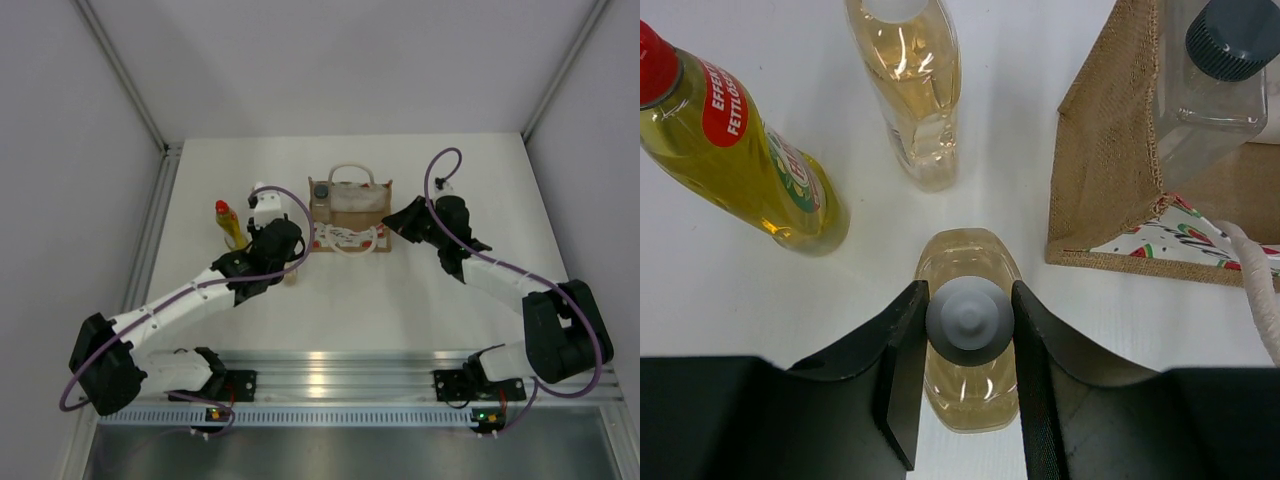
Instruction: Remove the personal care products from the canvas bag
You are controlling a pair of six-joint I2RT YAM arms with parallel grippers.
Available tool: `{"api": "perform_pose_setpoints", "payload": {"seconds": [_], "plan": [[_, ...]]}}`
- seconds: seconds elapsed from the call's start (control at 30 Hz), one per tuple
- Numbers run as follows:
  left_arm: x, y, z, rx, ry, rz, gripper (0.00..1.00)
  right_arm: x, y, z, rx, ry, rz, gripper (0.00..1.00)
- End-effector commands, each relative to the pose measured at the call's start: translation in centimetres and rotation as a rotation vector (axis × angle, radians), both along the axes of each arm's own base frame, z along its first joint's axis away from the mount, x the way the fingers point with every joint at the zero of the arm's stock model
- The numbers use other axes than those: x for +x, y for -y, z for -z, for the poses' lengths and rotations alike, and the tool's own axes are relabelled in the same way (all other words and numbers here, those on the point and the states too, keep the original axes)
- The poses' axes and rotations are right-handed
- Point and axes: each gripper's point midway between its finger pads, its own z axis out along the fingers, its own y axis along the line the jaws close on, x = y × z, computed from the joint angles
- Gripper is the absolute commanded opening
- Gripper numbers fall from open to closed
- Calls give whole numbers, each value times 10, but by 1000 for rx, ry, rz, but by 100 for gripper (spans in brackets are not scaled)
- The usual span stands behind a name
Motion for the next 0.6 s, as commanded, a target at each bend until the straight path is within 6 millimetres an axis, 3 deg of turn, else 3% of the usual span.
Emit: {"api": "perform_pose_setpoints", "payload": {"seconds": [0.0,0.13,0.2,0.3,0.57], "plan": [[16,8,-40,-137,148,-45,6,1,-11,-12,19,49,-33,0],[15,9,-35,-134,137,-38,14,1,-13,-13,20,51,-36,0],[14,9,-33,-133,132,-32,44,1,-13,-13,21,51,-35,0],[14,10,-33,-132,130,-25,66,1,-14,-13,21,51,-37,0],[14,19,-51,-160,147,25,79,1,-14,-12,20,48,-35,0]]}}
